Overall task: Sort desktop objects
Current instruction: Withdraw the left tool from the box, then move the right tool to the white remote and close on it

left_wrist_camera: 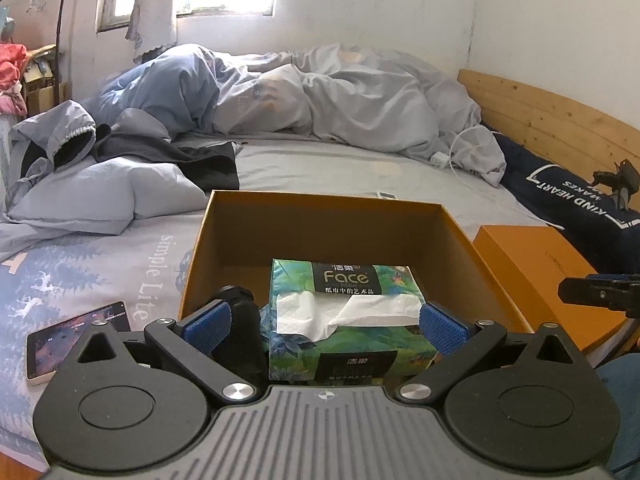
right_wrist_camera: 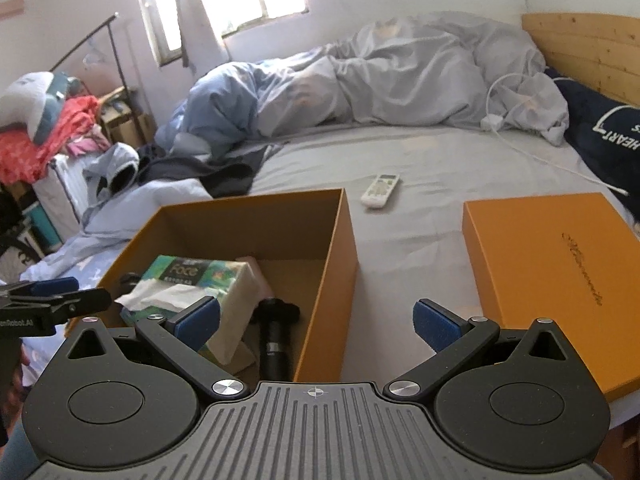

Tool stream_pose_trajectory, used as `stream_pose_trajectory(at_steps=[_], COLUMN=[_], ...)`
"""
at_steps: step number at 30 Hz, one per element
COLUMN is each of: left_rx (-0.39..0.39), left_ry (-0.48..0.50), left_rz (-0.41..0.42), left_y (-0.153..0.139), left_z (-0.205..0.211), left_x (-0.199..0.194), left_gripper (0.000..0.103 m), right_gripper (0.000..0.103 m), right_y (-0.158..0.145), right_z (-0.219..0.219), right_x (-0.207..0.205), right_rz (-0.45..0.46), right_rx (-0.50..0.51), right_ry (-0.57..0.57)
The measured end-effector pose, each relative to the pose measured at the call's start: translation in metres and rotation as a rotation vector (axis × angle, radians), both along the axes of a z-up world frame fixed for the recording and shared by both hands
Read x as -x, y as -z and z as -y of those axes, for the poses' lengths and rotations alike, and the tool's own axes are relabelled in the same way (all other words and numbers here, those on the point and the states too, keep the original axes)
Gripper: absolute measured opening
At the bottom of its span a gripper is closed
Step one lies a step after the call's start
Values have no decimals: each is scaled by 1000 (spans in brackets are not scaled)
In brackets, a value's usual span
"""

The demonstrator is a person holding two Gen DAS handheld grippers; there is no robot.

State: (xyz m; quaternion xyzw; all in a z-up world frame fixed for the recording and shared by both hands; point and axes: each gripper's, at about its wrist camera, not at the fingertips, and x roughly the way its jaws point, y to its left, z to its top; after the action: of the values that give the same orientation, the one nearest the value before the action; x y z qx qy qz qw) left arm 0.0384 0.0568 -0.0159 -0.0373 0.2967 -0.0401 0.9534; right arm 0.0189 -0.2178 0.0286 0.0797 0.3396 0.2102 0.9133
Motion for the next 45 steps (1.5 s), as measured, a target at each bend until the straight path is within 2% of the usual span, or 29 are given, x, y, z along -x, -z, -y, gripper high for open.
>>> stream_pose_trajectory(at_steps=[15, 25, 40, 45], left_rx=[-27, -8, 64, 71], left_ry=[29, 61, 145, 171], left_rz=[-63, -45, -62, -38], left_y=[15, 4, -25, -36], left_z=[8, 16, 31, 38], left_x=[-8, -35, -92, -112], left_gripper=[103, 103, 103, 103], right_gripper=[103, 103, 103, 103], right_y=[15, 17, -22, -36], right_z=[14, 23, 36, 41], right_x=[-10, -26, -92, -122], right_rz=[-40, -58, -48, -40], right_rx=[2, -35, -135, -167], right_ry=[34, 83, 64, 52])
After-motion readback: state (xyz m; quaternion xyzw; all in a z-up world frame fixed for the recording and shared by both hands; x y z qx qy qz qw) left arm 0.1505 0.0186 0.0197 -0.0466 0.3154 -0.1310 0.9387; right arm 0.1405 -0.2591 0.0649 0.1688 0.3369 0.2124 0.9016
